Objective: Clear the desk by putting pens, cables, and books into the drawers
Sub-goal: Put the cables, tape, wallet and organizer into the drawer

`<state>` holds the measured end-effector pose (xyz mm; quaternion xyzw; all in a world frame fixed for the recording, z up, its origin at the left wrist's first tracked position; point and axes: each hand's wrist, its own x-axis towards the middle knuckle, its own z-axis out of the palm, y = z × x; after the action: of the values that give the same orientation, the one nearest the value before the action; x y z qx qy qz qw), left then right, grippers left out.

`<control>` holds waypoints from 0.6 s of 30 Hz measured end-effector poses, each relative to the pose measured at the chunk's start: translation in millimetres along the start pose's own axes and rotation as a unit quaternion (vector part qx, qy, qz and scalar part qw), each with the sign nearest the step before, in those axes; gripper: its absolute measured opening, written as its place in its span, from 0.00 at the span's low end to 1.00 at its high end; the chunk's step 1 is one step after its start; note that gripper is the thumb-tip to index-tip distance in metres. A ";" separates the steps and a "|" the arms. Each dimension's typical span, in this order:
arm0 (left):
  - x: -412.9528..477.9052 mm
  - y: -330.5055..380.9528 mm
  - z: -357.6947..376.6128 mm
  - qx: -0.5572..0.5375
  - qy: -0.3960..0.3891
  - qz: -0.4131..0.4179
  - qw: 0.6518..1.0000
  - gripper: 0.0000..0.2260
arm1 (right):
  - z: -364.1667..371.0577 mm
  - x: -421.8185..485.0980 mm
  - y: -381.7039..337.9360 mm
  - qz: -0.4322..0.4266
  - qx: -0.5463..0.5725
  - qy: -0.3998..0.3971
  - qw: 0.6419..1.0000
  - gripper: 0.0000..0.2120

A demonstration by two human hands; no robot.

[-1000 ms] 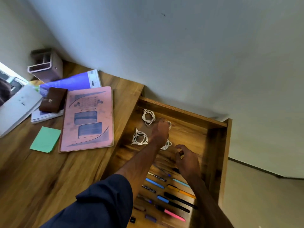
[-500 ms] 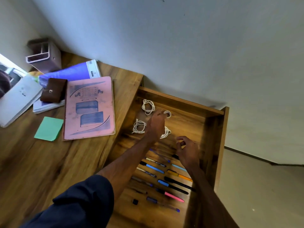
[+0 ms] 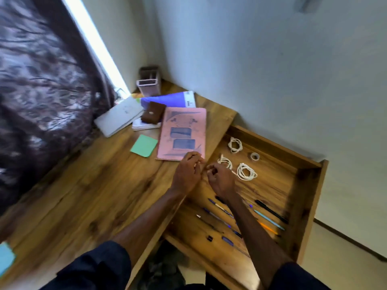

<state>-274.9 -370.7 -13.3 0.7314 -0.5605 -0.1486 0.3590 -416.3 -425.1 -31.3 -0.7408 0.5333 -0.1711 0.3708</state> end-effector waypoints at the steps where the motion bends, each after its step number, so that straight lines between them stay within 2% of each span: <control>1: -7.7 -11.0 -17.2 0.015 0.010 -0.013 1.000 0.09 | 7.1 -1.4 -15.3 -0.010 -0.003 -0.015 1.000 0.08; 8: -65.1 -85.7 -122.3 0.066 0.053 -0.158 0.984 0.09 | 63.5 -11.2 -102.0 -0.091 -0.043 -0.082 0.992 0.10; 15: -96.3 -152.2 -182.9 0.066 0.056 -0.247 0.965 0.10 | 94.9 -15.4 -164.3 -0.150 -0.063 -0.116 0.980 0.10; 18: -96.4 -167.8 -196.9 0.065 0.049 -0.257 0.963 0.11 | 106.7 -5.1 -176.5 -0.152 -0.068 -0.121 0.979 0.10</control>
<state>-64.8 -191.7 -9.6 0.8789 -0.3444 -0.1630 0.2871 -231.9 -353.8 27.5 -0.8518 0.3765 -0.0978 0.3510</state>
